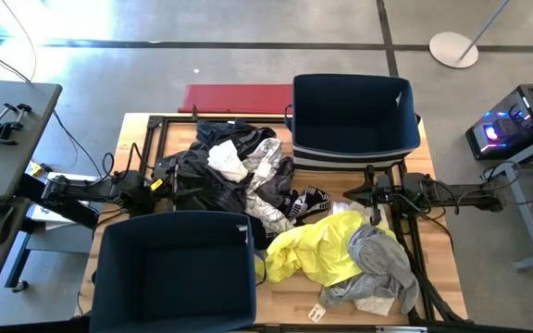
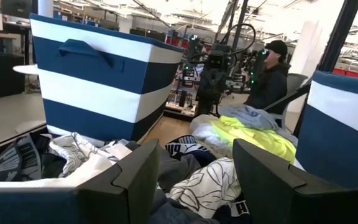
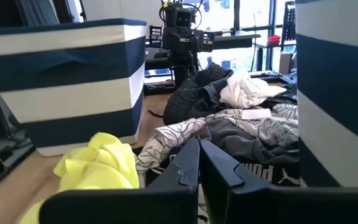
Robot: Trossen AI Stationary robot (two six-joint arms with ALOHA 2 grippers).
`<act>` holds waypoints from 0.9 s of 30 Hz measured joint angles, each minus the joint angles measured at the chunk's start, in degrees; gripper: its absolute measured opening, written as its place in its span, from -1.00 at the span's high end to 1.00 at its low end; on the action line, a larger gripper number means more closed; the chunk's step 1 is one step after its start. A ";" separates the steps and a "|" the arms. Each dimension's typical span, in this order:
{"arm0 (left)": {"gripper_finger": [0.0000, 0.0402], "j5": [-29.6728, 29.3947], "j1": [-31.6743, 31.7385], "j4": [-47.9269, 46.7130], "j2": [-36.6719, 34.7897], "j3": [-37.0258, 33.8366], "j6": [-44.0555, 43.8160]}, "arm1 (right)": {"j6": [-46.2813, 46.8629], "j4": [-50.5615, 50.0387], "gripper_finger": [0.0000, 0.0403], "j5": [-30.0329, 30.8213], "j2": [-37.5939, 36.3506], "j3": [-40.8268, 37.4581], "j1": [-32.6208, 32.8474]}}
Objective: Sort clothes
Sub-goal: Put the yellow dress into the top blue laundry bin
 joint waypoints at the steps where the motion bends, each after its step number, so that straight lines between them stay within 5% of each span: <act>1: 0.03 0.00 0.00 0.01 0.00 0.00 0.00 | -0.49 0.00 1.00 0.00 -0.01 0.00 0.00; 9: 0.03 0.00 0.00 0.00 0.00 0.00 0.00 | -0.76 1.59 1.00 2.08 0.00 0.00 -0.02; 14: 0.03 -0.02 0.00 0.05 0.00 0.00 0.00 | 15.15 13.54 1.00 4.72 0.00 0.00 -0.02; 20: 0.03 -0.78 0.00 0.49 0.01 0.00 1.51 | 32.21 31.20 1.00 15.63 0.00 -0.02 -0.02; 27: 0.03 -0.78 0.00 2.68 0.01 0.00 -0.81 | 35.73 39.73 1.00 24.33 0.08 0.02 -0.02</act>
